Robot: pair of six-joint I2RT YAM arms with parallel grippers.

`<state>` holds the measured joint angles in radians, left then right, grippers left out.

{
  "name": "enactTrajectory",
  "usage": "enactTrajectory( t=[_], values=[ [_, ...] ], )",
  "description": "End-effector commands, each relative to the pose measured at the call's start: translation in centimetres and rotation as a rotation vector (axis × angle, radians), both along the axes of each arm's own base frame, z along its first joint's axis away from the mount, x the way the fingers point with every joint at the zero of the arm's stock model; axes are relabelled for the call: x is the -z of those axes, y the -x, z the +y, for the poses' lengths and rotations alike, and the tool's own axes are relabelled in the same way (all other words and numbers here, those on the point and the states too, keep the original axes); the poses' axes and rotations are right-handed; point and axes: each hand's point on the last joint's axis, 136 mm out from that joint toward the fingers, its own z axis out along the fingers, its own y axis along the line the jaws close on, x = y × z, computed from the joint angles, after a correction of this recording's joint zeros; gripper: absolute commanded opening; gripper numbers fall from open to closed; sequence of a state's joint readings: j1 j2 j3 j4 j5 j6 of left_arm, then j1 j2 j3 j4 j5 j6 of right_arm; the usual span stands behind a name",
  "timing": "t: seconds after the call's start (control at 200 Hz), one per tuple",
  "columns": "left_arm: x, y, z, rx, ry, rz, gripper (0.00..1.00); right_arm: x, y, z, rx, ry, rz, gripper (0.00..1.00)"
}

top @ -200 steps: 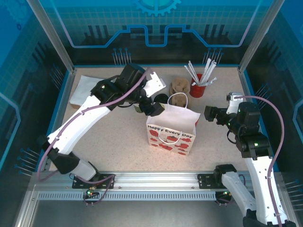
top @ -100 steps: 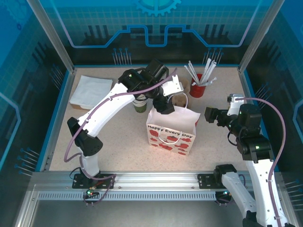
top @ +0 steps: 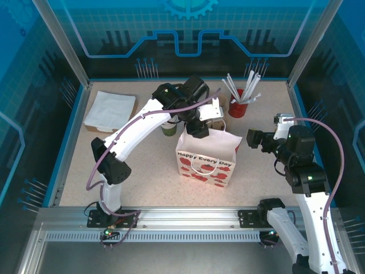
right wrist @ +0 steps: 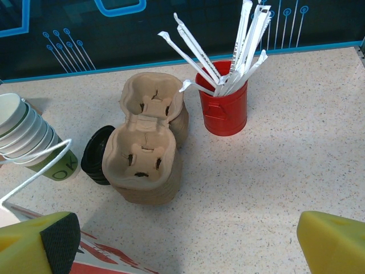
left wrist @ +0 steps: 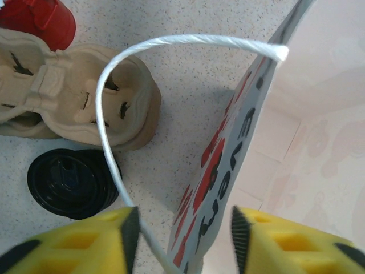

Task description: Pack the takeout coffee

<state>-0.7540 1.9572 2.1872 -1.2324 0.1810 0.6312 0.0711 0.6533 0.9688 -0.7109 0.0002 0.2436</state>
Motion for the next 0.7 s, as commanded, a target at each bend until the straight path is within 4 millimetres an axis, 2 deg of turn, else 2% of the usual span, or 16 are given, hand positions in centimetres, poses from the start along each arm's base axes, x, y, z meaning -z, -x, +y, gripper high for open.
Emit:
enactTrajectory(
  t=[0.0,0.32,0.535,0.695],
  values=[
    [-0.5,1.0,-0.1,0.038,-0.004,0.013,0.37,0.1,0.3,-0.3,0.017,0.004,0.0,1.0],
    [-1.9,2.6,0.6,0.052,0.007,0.01,0.09,0.4,0.2,-0.4,0.025,0.002,0.003,1.0],
    [-3.9,5.0,2.7,0.015,0.028,0.018,0.03,0.0,0.3,-0.6,0.032,0.003,-0.008,1.0],
    [-5.2,7.4,5.9,-0.072,0.052,0.008,0.0,-0.5,0.2,-0.9,0.051,0.008,-0.019,1.0]
  ],
)
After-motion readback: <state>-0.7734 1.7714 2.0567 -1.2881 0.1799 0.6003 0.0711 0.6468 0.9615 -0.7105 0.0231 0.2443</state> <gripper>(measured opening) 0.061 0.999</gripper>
